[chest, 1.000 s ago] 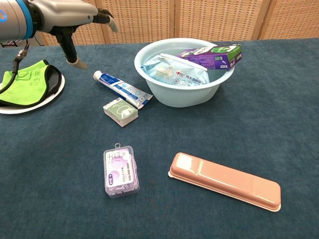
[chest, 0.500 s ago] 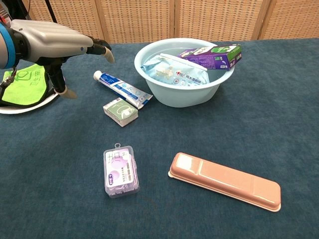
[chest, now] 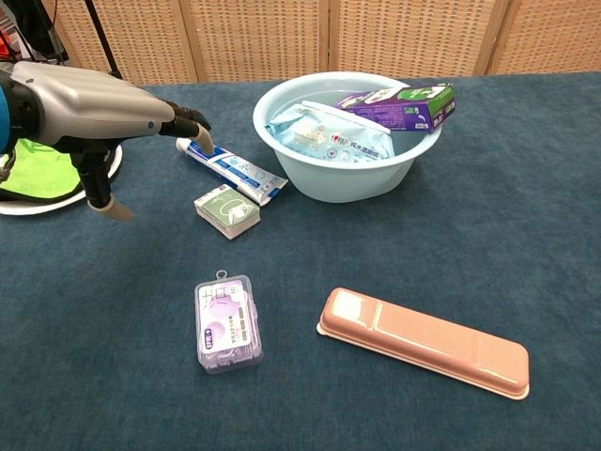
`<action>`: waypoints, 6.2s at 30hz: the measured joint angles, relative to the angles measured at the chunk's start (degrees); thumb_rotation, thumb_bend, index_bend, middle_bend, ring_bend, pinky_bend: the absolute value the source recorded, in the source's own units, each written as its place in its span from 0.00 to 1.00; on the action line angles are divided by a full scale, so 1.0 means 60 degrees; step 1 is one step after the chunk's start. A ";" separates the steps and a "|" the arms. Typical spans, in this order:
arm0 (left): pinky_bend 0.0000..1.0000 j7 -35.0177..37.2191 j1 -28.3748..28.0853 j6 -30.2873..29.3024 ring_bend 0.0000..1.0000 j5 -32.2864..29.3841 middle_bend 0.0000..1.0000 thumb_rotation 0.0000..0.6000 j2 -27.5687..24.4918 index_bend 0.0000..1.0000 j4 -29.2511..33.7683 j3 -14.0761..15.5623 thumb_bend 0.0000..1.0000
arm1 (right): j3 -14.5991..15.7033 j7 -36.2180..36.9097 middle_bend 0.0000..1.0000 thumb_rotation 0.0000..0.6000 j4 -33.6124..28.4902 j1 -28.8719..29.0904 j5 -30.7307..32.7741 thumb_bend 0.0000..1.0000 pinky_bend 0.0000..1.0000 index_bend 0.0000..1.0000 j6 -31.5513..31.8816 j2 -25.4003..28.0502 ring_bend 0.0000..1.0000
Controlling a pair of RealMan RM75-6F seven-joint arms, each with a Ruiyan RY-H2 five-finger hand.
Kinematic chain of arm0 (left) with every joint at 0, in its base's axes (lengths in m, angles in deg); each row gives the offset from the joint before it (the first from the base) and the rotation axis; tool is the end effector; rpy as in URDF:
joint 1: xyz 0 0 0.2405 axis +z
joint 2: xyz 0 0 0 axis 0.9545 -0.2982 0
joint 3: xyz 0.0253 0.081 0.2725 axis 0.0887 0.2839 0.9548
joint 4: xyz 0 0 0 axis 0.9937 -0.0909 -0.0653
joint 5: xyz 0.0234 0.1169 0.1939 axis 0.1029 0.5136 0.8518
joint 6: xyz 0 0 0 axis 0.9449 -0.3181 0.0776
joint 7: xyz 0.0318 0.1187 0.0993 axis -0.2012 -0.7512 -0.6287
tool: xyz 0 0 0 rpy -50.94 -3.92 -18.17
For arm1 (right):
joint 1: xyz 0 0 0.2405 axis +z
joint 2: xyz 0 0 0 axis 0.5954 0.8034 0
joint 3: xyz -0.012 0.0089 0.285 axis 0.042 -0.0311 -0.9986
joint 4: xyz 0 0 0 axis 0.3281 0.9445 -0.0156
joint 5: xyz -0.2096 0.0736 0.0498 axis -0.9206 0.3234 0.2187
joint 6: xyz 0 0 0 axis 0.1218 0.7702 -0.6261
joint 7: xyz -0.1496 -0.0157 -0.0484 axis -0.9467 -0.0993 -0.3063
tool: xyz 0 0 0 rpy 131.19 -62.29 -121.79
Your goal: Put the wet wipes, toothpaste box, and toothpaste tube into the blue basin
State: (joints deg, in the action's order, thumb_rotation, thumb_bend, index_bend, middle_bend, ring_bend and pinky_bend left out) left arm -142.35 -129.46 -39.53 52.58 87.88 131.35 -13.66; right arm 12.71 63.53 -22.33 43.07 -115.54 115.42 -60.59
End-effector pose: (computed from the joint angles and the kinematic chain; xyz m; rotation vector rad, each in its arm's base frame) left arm -0.1112 0.3290 0.0166 -2.1374 -0.6893 -0.4922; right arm -0.3507 -0.2119 0.1406 1.3078 -1.1232 0.8439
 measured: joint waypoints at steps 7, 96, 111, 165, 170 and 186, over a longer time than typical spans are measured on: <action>0.11 -0.0075 -0.0151 -0.0157 0.02 -0.0305 0.00 1.00 0.0384 0.16 -0.0520 0.0103 0.21 | -0.0006 0.0048 0.03 1.00 0.0013 -0.0009 0.0015 0.21 0.20 0.13 0.0005 0.0004 0.00; 0.21 0.0043 0.0092 -0.0255 0.22 0.0833 0.51 1.00 0.4691 0.63 -0.5440 -0.0184 0.37 | -0.0065 0.0467 0.03 1.00 0.0091 -0.0010 0.0107 0.21 0.20 0.13 -0.0090 0.0071 0.00; 0.22 -0.0108 0.0169 -0.0372 0.22 0.0956 0.53 1.00 0.4418 0.66 -0.5048 -0.0350 0.39 | -0.0059 0.0480 0.03 1.00 0.0073 -0.0017 0.0085 0.21 0.20 0.13 -0.0077 0.0092 0.00; 0.22 0.0867 -0.1464 -0.1483 0.23 0.2167 0.49 1.00 0.6893 0.70 -0.7386 -0.3169 0.38 | -0.0193 0.1683 0.03 1.00 0.0576 0.0112 0.0431 0.21 0.20 0.13 -0.0702 0.0238 0.00; 0.22 0.0949 -0.1640 -0.1302 0.22 0.2220 0.19 1.00 0.7258 0.60 -0.7824 -0.3297 0.33 | -0.0237 0.1781 0.03 1.00 0.0666 0.0129 0.0520 0.21 0.20 0.13 -0.0776 0.0234 0.00; 0.08 0.0923 -0.1374 -0.0937 0.00 0.2081 0.00 1.00 0.6902 0.08 -0.7278 -0.3268 0.21 | -0.0229 0.1665 0.03 1.00 0.0628 0.0135 0.0506 0.21 0.20 0.13 -0.0758 0.0200 0.00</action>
State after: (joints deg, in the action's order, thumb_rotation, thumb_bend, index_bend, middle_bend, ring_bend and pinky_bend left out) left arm -136.82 -137.71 -45.16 65.07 129.29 87.68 -33.27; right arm 11.34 73.52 -18.56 43.88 -112.50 110.87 -59.39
